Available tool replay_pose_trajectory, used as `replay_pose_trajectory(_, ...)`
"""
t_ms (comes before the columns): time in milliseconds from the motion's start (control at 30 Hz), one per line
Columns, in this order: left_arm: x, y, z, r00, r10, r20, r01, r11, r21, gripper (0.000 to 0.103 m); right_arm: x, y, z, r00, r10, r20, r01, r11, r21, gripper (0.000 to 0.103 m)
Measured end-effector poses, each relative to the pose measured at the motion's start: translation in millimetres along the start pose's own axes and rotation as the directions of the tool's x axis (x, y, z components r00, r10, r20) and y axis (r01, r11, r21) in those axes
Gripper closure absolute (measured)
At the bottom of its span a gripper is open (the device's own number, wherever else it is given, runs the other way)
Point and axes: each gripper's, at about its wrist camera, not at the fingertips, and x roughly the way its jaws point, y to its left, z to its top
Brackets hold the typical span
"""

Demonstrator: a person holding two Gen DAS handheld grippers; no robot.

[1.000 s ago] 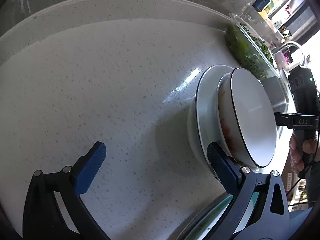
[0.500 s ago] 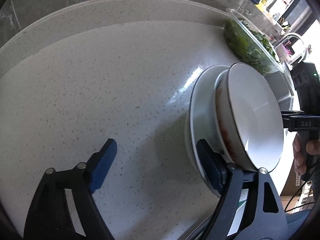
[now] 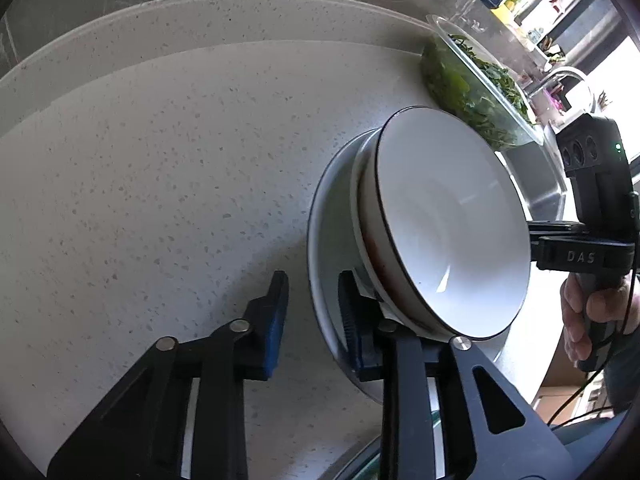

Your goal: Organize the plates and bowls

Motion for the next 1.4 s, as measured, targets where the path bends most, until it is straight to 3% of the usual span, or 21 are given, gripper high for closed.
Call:
replay_pose_trajectory(133, -1.3, -8.7, -0.1, 0.999, 0.034, 0.004, -0.034, 0.999, 0.024, 0.092, 1.3, 6.3, 1.5, 0.999, -0.032, -0.002, 0.032, 0.999, -0.021, 0.088)
replay_pose_trajectory(300, -4.0, -8.7, -2.6, 0.999, 0.053, 0.012, -0.053, 0.998, 0.021, 0.093, 3.1, 15.0, 2.6, 0.997, -0.072, 0.013, 0.073, 0.996, -0.050, 0.089)
replay_pose_trajectory(1400, -28.9, -18.9, -6.6, 0.995, 0.082, 0.054, -0.085, 0.995, 0.056, 0.094, -13.3, 30.4, -13.9, 0.989, -0.114, 0.093, 0.121, 0.990, -0.079, 0.088)
